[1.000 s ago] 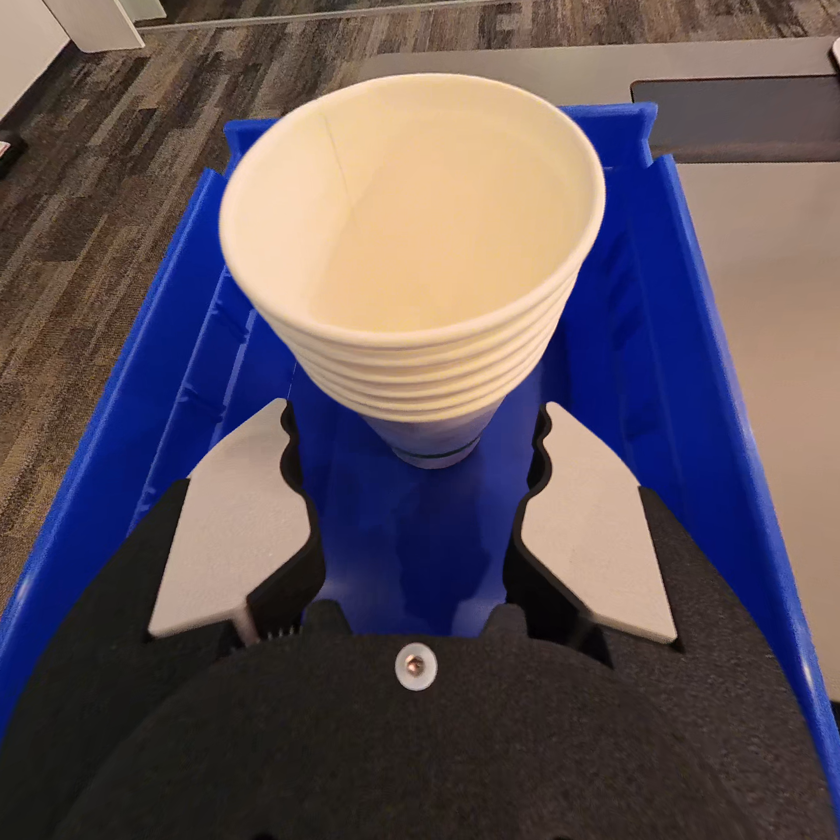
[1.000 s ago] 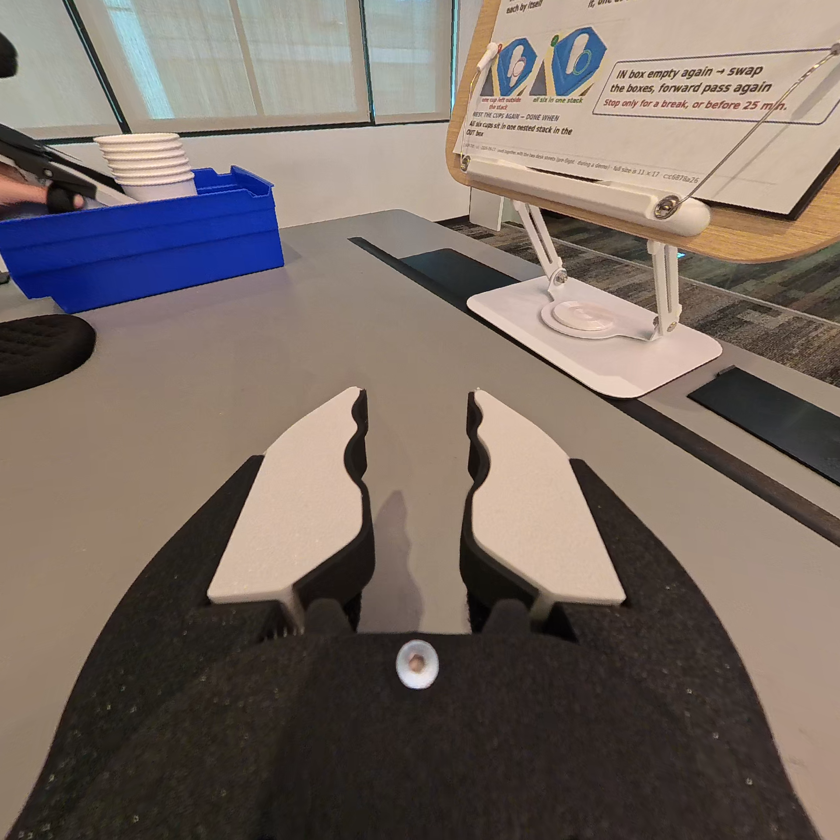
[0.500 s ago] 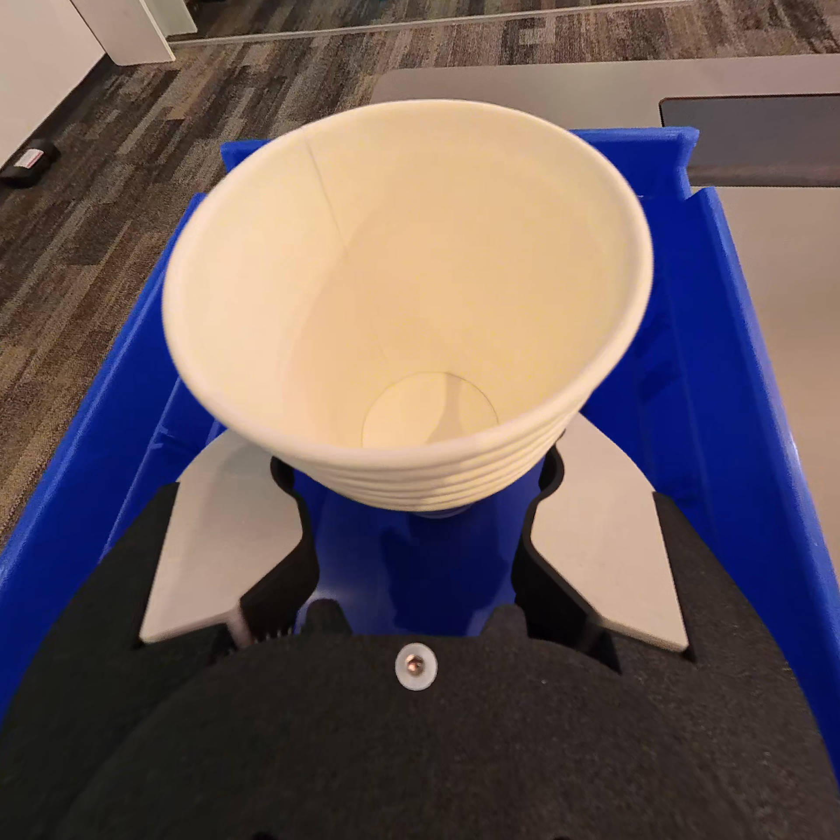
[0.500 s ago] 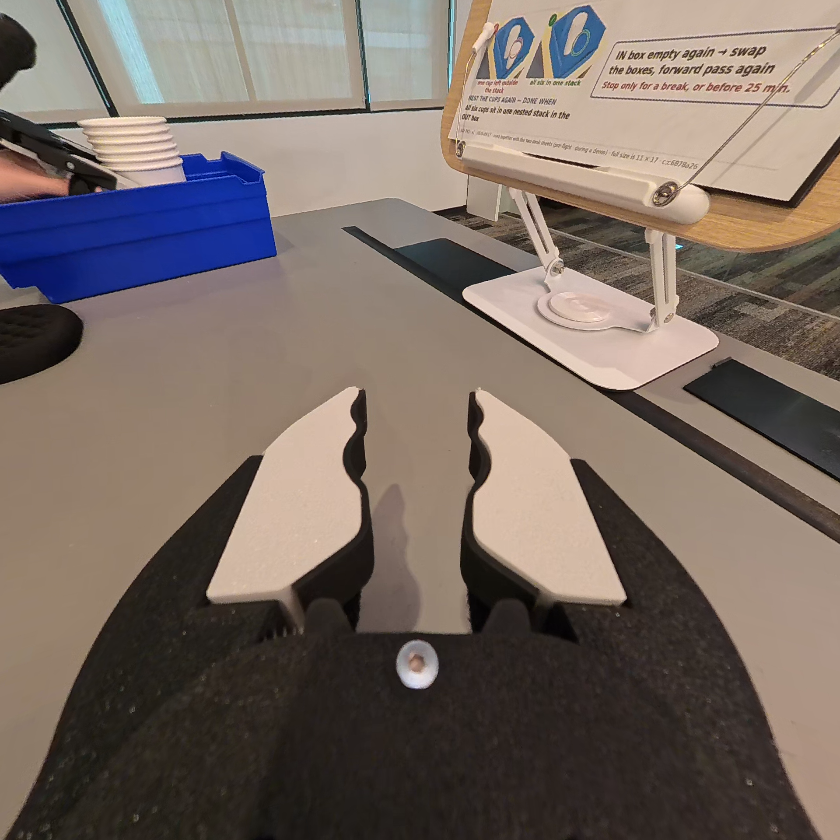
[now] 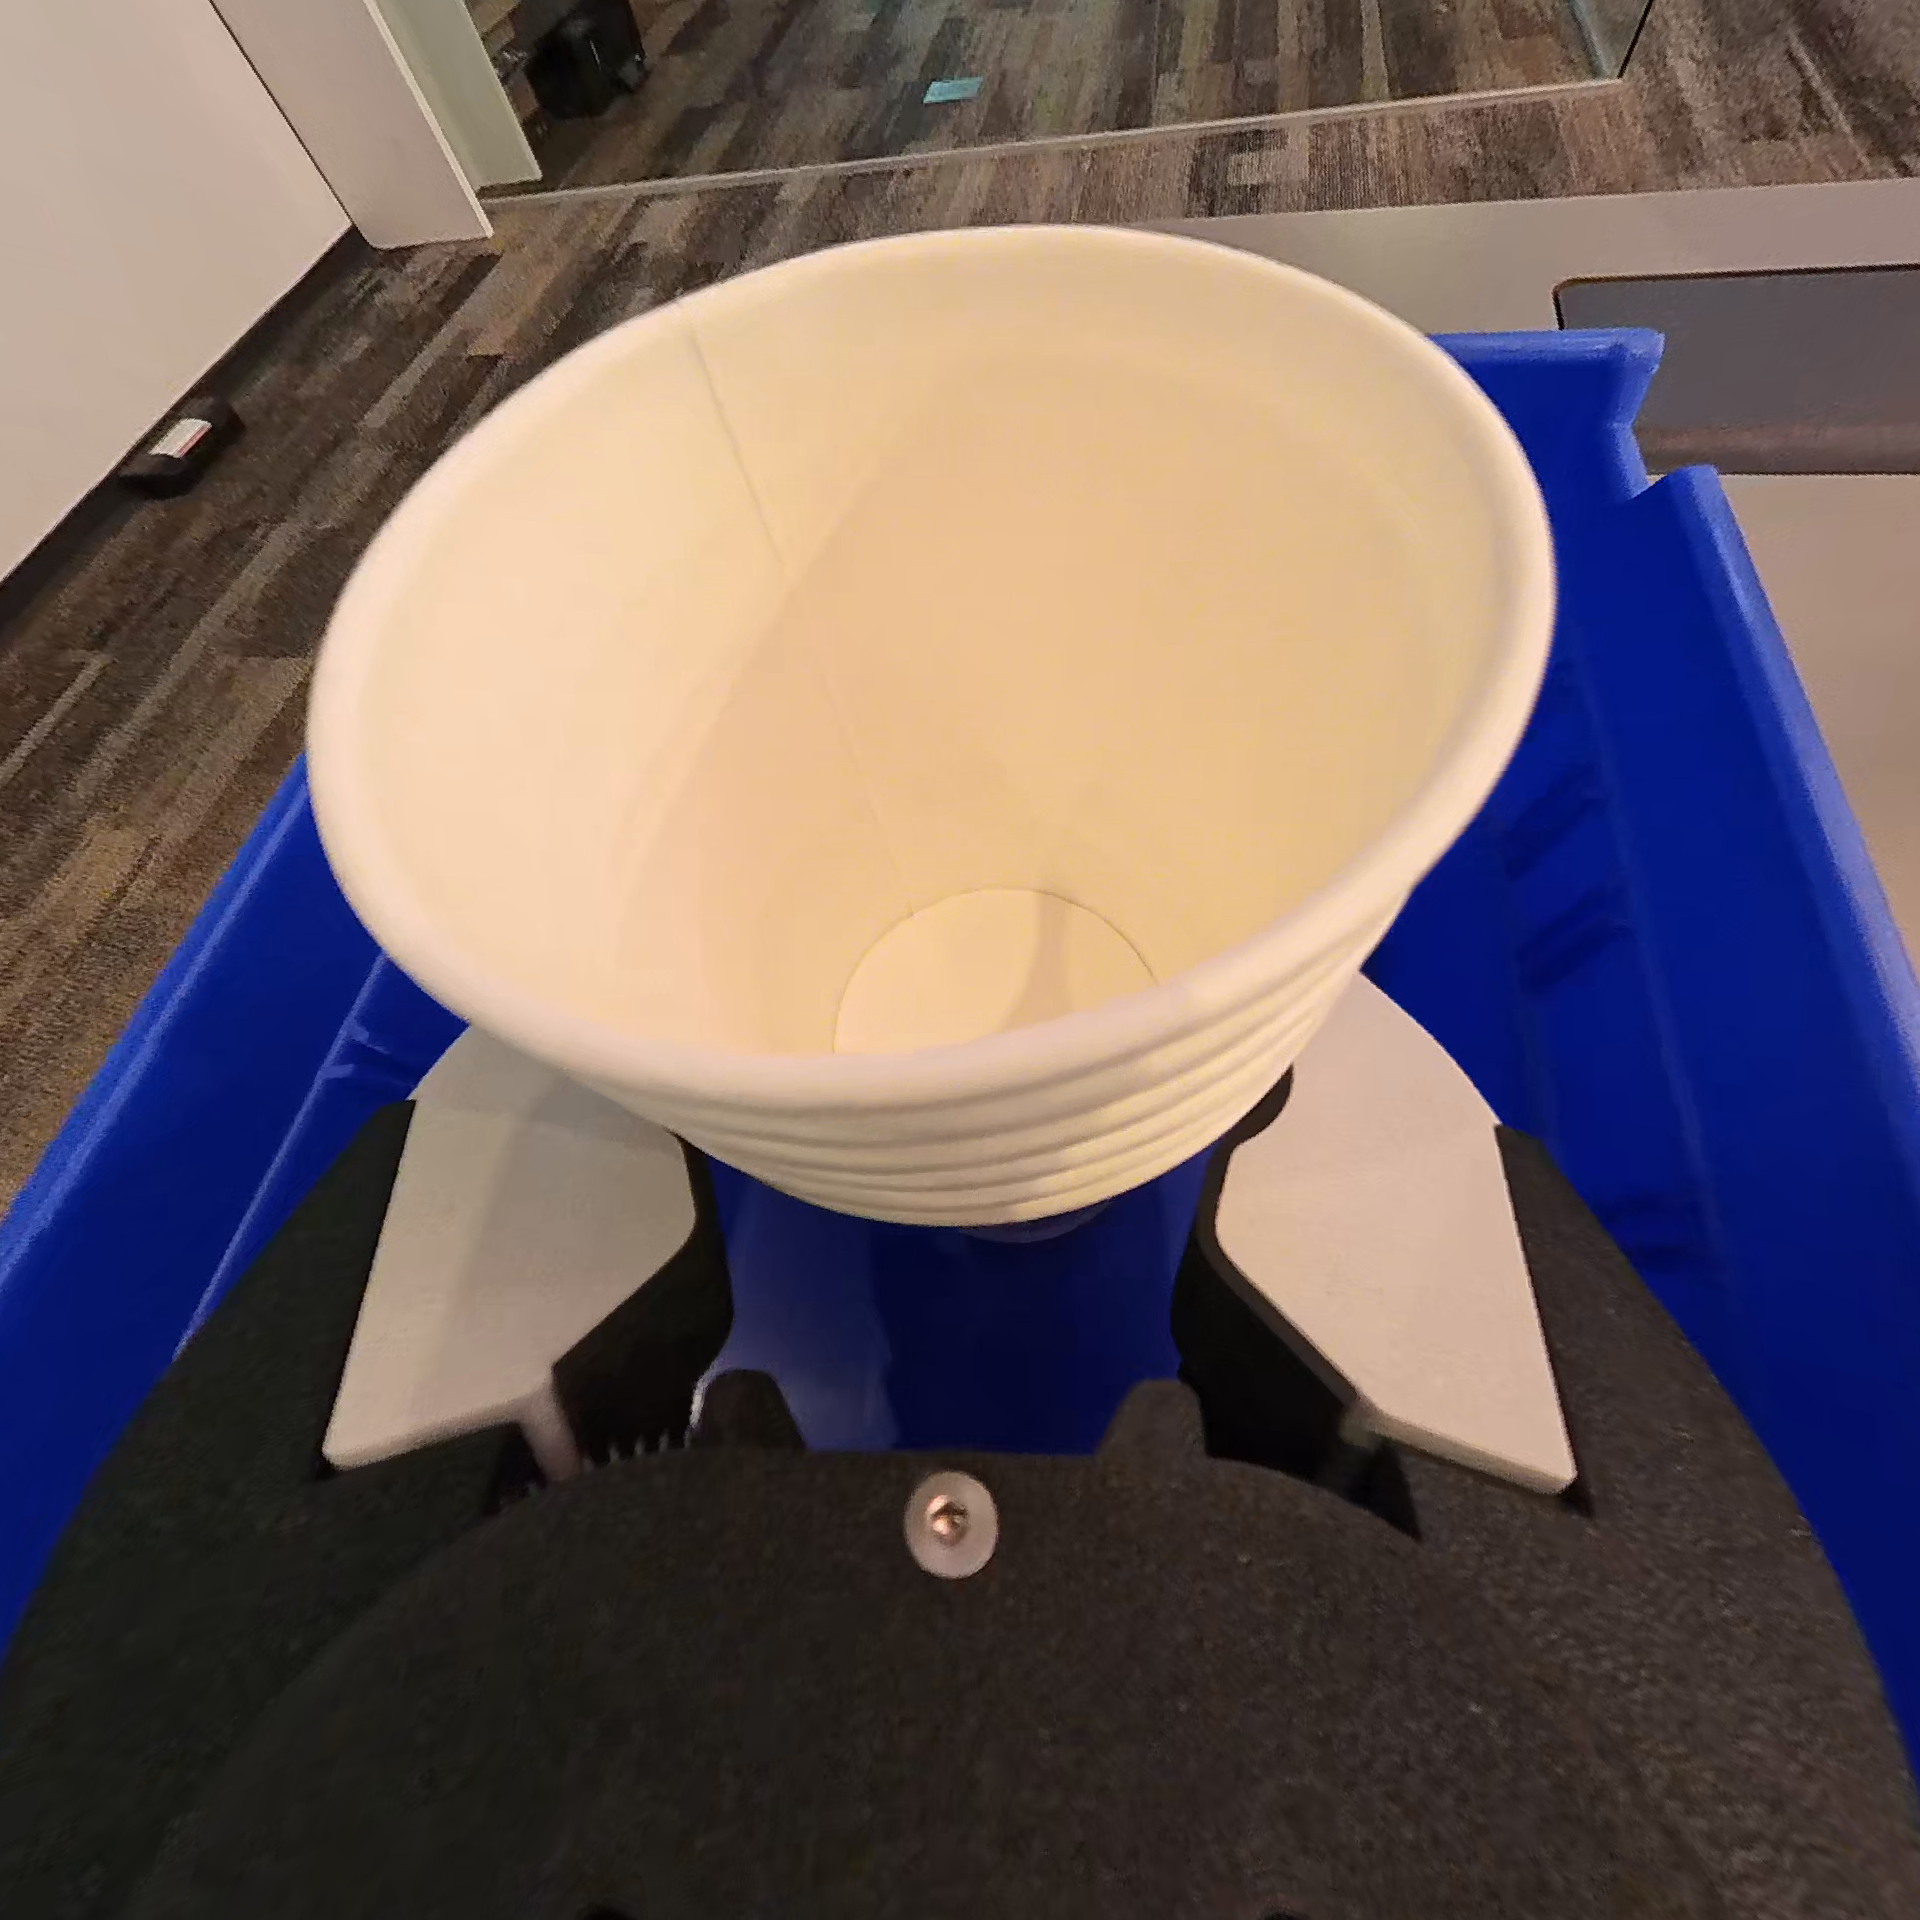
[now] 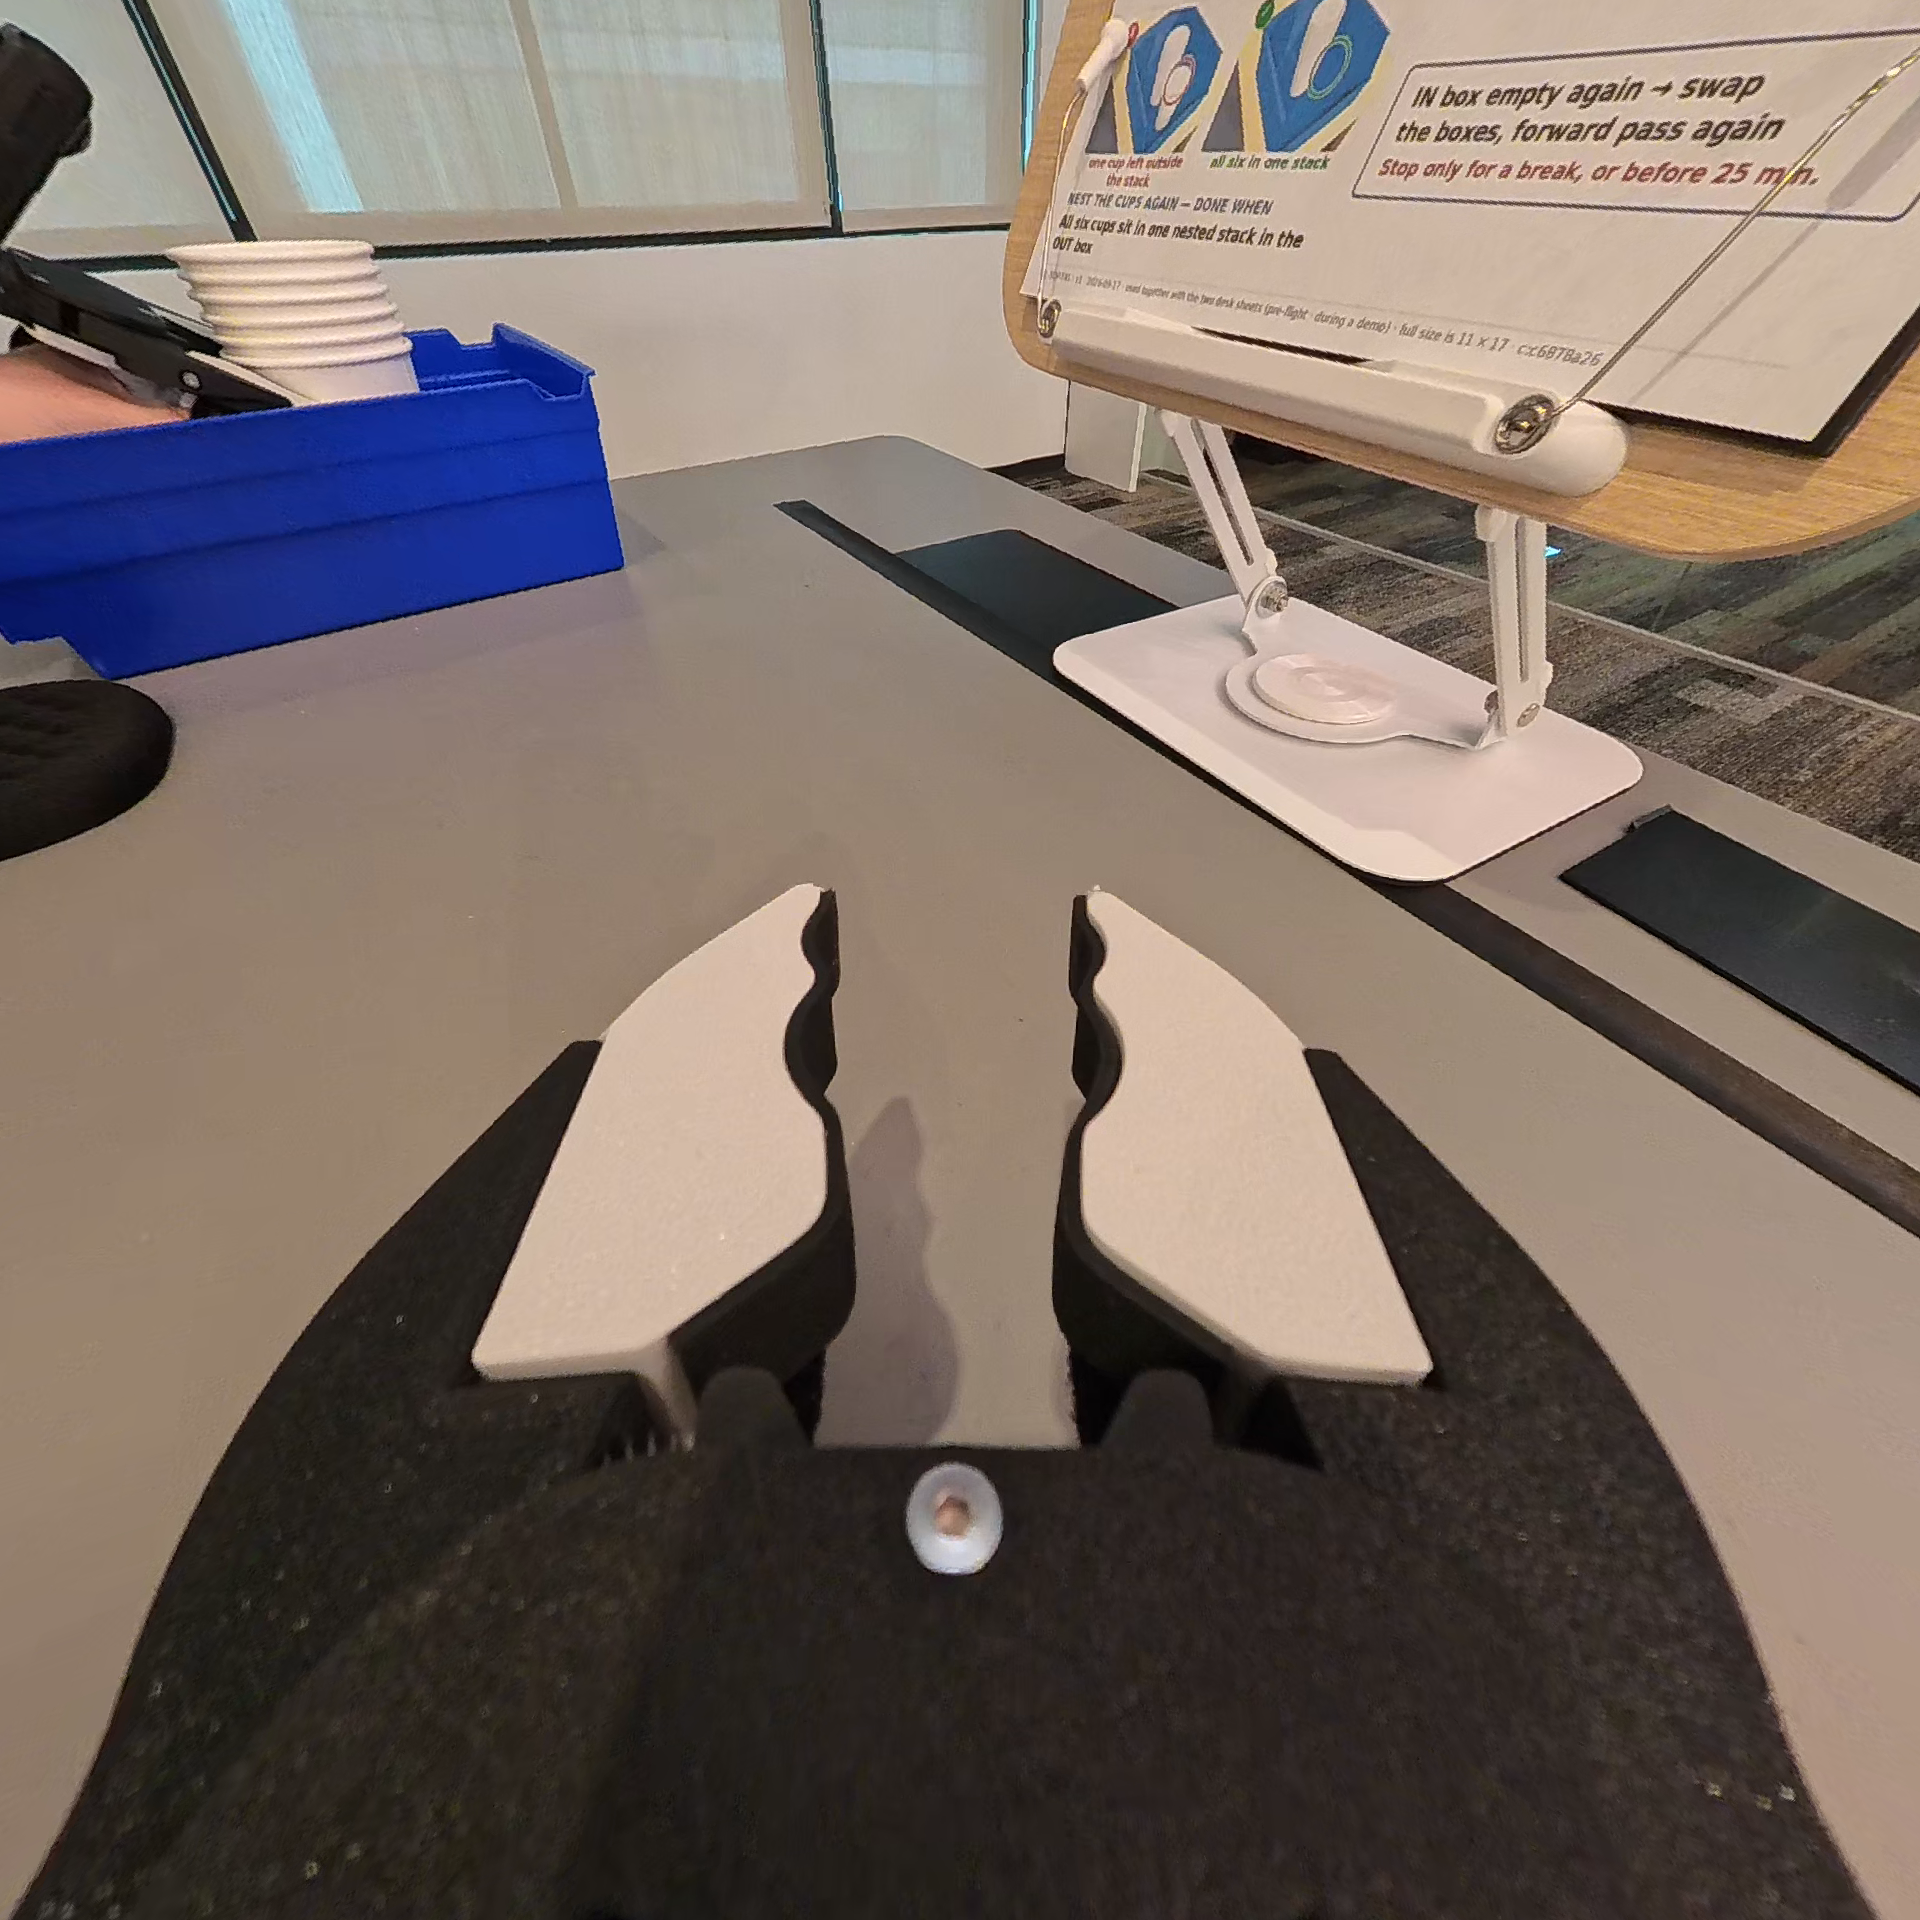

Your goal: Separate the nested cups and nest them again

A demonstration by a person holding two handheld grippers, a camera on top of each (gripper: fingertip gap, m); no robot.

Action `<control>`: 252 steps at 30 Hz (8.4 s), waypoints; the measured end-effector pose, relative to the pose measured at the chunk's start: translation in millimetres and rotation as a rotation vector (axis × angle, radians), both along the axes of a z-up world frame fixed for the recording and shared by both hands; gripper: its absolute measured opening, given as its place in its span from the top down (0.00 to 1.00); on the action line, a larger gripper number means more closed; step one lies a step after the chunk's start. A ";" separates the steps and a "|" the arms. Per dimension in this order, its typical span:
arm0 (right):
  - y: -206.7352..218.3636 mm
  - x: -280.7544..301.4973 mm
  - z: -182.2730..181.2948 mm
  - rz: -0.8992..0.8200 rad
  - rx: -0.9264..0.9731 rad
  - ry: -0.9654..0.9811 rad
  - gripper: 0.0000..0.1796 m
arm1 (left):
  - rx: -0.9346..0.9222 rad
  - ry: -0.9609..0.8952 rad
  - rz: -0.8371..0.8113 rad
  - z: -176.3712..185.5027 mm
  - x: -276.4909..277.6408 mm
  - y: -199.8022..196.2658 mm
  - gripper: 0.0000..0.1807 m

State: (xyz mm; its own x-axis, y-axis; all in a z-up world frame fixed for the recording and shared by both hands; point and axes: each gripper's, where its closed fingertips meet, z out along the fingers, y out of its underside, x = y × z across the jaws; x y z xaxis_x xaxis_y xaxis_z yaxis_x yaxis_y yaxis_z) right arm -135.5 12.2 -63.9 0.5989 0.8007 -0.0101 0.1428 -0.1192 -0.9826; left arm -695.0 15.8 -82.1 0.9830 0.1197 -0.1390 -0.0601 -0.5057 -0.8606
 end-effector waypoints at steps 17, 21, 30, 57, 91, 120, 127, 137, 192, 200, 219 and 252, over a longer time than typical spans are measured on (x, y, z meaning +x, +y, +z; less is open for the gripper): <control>-0.6 -3.2 -4.5 0.008 -0.006 -0.024 0.77 | 0.056 0.000 0.006 -3.5 -2.2 -1.0 0.41; -1.1 -4.0 -6.1 0.009 -0.005 -0.037 0.77 | 0.052 -0.026 -0.002 -4.9 -0.2 4.4 0.40; -0.7 -4.2 -7.3 0.010 -0.006 -0.045 0.77 | 0.070 -0.043 -0.006 -5.6 -0.6 9.0 0.43; -2.8 -6.6 -8.3 0.017 -0.001 -0.058 0.77 | 0.195 -0.106 -0.169 37.7 18.1 -14.3 0.45; -74.5 -55.4 86.7 0.387 0.106 0.251 0.65 | 0.423 -0.308 -1.154 109.3 418.6 -70.4 0.45; -105.2 -113.7 96.1 0.493 0.016 0.281 0.45 | 0.369 -0.262 -1.294 97.9 481.9 -101.9 0.46; -106.1 -106.6 106.1 0.506 0.023 0.330 0.45 | 0.263 -0.302 -1.295 91.9 467.7 -106.1 0.45; -122.9 -111.6 106.6 0.578 0.091 0.283 0.45 | 0.059 -0.307 -1.399 67.6 488.7 -121.6 0.43; -56.2 0.9 110.5 0.318 0.094 0.285 0.54 | 0.370 -0.456 -1.377 148.0 478.7 -53.1 0.45; -40.9 24.9 88.9 0.293 0.027 0.313 0.68 | 0.358 -0.450 -1.401 123.0 481.9 -50.8 0.45; -38.6 25.0 52.5 0.304 -0.062 0.308 0.76 | 0.359 -0.514 -1.447 116.7 481.2 -65.7 0.45; -86.7 -2.2 128.4 0.406 0.151 -0.017 0.86 | 0.292 -0.514 -1.420 92.4 482.9 -54.2 0.45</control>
